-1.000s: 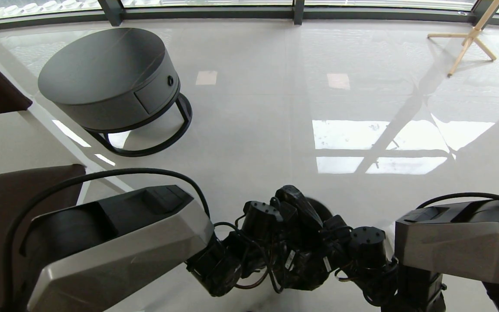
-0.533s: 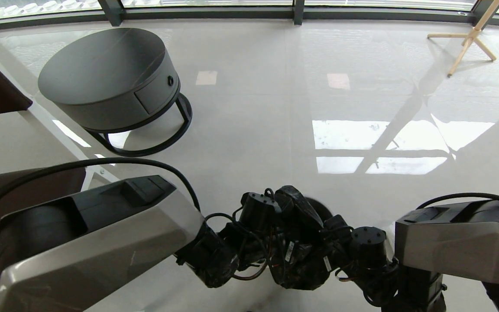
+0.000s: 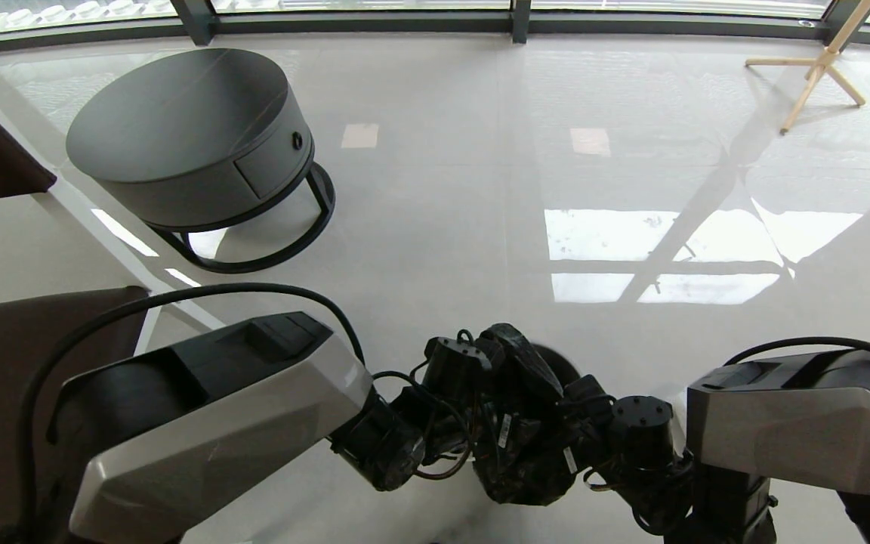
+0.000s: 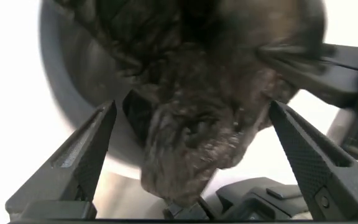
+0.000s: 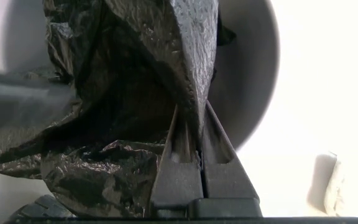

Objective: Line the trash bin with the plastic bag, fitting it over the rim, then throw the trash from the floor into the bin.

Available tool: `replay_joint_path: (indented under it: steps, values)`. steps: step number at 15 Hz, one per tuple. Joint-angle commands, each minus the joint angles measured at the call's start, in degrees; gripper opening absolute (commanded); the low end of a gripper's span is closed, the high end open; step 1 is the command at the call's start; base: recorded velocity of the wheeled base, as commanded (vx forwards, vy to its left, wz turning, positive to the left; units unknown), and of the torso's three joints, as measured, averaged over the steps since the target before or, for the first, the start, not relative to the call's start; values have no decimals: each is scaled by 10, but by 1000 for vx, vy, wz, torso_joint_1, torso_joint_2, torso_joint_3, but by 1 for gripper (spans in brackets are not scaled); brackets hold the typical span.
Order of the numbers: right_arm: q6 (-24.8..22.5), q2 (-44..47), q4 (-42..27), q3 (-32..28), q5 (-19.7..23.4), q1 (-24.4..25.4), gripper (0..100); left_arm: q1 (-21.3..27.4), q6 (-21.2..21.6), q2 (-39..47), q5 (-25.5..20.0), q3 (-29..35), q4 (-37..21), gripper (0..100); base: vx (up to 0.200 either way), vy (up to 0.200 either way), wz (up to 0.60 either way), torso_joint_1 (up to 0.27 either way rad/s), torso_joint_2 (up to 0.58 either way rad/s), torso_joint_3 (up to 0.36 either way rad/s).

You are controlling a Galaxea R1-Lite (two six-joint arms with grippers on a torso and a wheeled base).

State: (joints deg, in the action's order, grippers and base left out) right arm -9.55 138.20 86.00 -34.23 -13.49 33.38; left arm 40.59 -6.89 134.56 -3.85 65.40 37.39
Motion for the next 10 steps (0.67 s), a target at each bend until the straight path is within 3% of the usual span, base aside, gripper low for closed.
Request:
replay_joint_path:
  steps: [1, 8, 9, 10]
  values:
    - [0, 2, 0, 0, 0, 0, 0, -4, -8, 25, 0, 14, 1, 100, 0, 0, 0, 0, 0, 0]
    - [0, 2, 7, 1, 0, 0, 0, -6, -42, 69, -5, 81, 0, 100, 0, 0, 0, 0, 0, 0]
    - [0, 2, 8, 1, 0, 0, 0, -7, -46, 74, -6, 86, 0, 0, 0, 0, 0, 0, 0, 0]
    - [0, 2, 11, 0, 0, 0, 0, -10, -48, 75, -6, 89, 0, 0, 0, 0, 0, 0, 0, 0]
